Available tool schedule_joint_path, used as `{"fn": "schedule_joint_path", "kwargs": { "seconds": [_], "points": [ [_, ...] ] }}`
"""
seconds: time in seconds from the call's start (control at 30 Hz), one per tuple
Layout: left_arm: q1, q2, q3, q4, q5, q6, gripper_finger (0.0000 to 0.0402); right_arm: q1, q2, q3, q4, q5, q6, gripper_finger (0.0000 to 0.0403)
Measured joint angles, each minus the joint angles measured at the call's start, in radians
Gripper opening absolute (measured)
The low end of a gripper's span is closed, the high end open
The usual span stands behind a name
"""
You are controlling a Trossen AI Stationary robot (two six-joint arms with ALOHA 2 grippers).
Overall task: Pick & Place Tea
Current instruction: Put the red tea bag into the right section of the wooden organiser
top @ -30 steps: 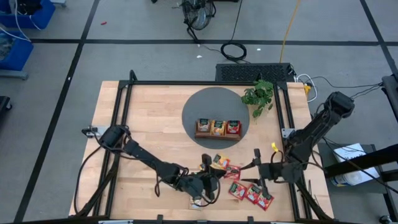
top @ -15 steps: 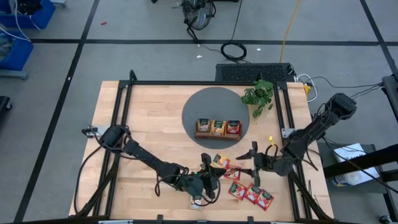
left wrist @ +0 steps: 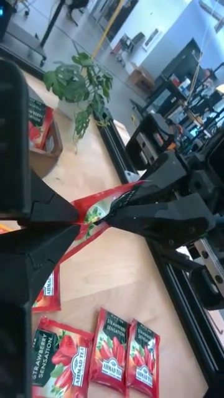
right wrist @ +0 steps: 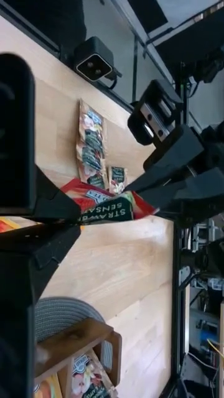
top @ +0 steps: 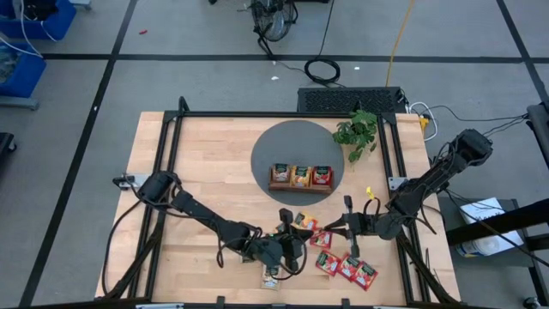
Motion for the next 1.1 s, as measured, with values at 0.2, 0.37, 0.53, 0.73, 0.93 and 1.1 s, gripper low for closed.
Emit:
{"fn": "schedule_joint_path", "kwargs": {
  "seconds": [0.2,0.37,0.53,0.73,0.93,1.1],
  "points": [
    [-0.002,0.0,0.0,-0.048,0.021,0.003,0.0021,0.0,0.0,0.0,-0.026,-0.02,0.002,0.0001],
    [-0.012,0.0,0.0,-0.054,0.016,0.005,0.008,0.0,0.0,0.0,-0.077,-0.02,0.03,0.0],
    [-0.012,0.0,0.0,-0.067,0.01,0.003,0.0131,0.0,0.0,0.0,-0.101,-0.02,0.04,0.0],
    [-0.06,-0.061,-0.001,-0.32,-0.039,-0.113,0.0156,0.0,-0.004,0.0,-0.198,-0.021,0.084,0.0],
    [-0.088,-0.166,-0.001,-0.567,0.128,-0.422,0.0139,-0.004,-0.017,0.001,-0.261,-0.05,0.13,0.0],
    [-0.14,-0.227,-0.077,-0.566,0.148,-0.475,0.01,-0.066,-0.071,0.071,-0.457,-0.164,0.155,0.0]
  ]
}}
